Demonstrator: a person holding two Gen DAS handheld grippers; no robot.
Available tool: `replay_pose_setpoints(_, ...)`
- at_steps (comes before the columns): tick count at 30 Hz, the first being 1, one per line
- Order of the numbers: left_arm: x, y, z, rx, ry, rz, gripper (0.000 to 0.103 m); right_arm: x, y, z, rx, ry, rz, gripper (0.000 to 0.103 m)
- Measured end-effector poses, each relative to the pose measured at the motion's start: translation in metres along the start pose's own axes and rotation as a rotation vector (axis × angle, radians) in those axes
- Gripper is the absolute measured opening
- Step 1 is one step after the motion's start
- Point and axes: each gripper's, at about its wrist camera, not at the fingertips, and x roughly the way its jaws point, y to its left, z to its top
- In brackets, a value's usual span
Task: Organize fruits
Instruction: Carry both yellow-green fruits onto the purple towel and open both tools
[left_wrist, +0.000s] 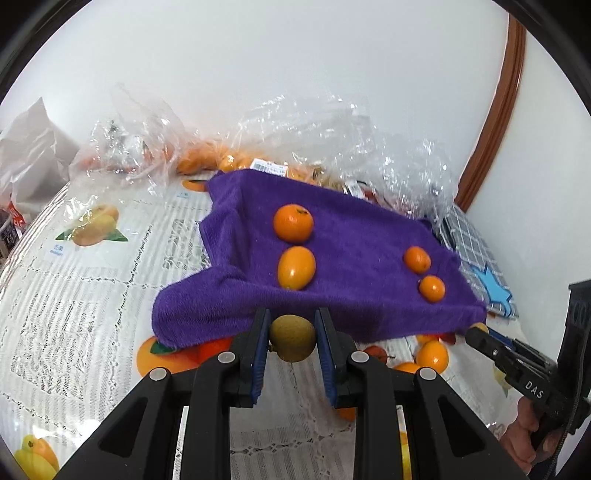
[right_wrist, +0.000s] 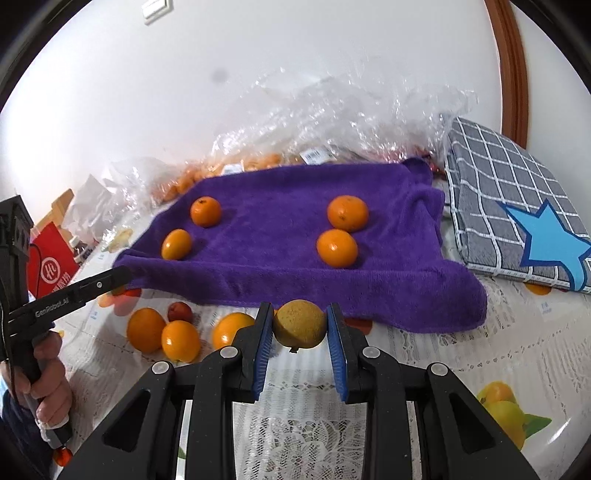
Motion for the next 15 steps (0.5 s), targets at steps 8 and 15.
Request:
replay_pose_setpoints(8,-0.002,0.006,0.002,-0.028,-0.020,-0.002,0.024,-0.011,-0.006,0.003,0.030,-0.055,0.017,0.029)
replay_pose_setpoints(15,-0.007,0.006,0.003,-0.024,-0.044,0.009,0.024,-0.015,-0.013,0.004,0.058,-0.078,-0.008,0.029)
